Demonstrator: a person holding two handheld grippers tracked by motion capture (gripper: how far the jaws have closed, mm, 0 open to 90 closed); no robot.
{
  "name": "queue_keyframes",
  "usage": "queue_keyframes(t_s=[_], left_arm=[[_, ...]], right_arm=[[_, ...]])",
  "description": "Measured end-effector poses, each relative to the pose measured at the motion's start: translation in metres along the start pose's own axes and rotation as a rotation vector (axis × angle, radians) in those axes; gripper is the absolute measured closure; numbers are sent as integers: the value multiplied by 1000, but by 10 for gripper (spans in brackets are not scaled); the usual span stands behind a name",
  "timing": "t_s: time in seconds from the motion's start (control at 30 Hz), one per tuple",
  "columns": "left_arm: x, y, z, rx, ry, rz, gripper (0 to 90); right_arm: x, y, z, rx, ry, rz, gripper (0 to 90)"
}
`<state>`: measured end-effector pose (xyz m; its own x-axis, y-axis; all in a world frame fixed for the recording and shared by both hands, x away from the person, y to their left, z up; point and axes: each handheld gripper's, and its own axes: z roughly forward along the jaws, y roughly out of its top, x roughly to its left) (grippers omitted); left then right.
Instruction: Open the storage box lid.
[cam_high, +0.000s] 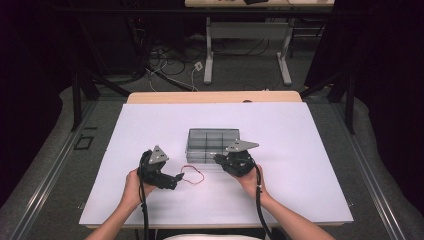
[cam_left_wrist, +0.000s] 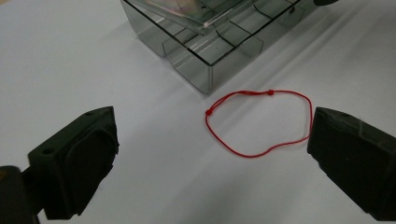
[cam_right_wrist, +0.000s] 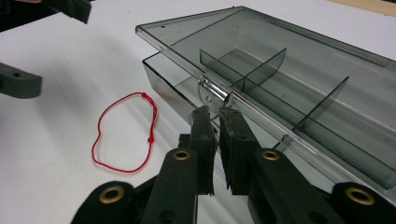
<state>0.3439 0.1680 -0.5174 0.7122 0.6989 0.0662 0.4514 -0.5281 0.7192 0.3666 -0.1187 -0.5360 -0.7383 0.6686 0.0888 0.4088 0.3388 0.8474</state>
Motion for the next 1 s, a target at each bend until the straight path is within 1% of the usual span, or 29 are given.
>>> queue_keyframes(t_s=[0.03, 0.07, 0.1, 0.13, 0.17, 0.2, 0.23, 0.27, 0.3, 0.33, 0.37, 0.43, 0.47, 0.57, 0.63, 0.77, 0.8, 0.9, 0.93, 1.0], left_arm=[[0, 3, 2, 8, 7, 6, 72], [2, 7, 5, 11, 15, 8, 91], [3, 10, 6, 16, 17, 8, 106], [4, 13, 8, 11, 23, 4, 122], [4, 16, 10, 17, 26, 3, 159], [4, 19, 12, 24, 30, 12, 164], [3, 22, 14, 33, 27, 14, 173], [2, 25, 16, 41, 38, 26, 191], [1, 27, 18, 43, 50, 28, 220], [0, 29, 20, 49, 50, 33, 251], [0, 31, 22, 45, 63, 31, 274], [0, 35, 25, 47, 71, 32, 328], [-1, 37, 28, 43, 90, 27, 355], [-2, 39, 33, 48, 98, 34, 432], [-2, 40, 34, 38, 85, 33, 462], [-3, 40, 36, 4, 72, 33, 534], [-4, 40, 36, -6, 75, 34, 546], [-5, 39, 37, -20, 72, 34, 565], [-5, 38, 37, -22, 72, 36, 565], [-5, 37, 37, -33, 67, 26, 567]], right_arm=[[0, 0, 0, -7, -2, 1, 844], [0, 0, 0, -1, 1, 0, 844], [0, 0, 0, -12, -1, 0, 844], [0, 1, 0, -1, 2, 2, 844], [0, 1, 0, -8, 0, 0, 843], [0, 1, 0, -17, 0, -2, 843], [0, 1, 0, -13, 2, -2, 843], [0, 1, 0, -9, 2, -3, 843], [0, 2, 0, -9, 2, -4, 843], [0, 2, -1, -9, 1, -6, 842], [0, 2, -1, -9, 2, -7, 841], [0, 2, -1, -12, 0, -6, 840], [0, 2, -1, -11, 0, -7, 839], [0, 2, -1, -14, 0, -9, 835], [0, 2, -1, -15, 1, -12, 835], [0, 3, -1, -11, -3, -18, 834], [0, 3, -1, -6, -3, -20, 833], [0, 4, -3, -11, -3, -20, 823], [-1, 4, -4, 0, 0, -22, 820], [-1, 4, -5, 2, 4, -25, 811]])
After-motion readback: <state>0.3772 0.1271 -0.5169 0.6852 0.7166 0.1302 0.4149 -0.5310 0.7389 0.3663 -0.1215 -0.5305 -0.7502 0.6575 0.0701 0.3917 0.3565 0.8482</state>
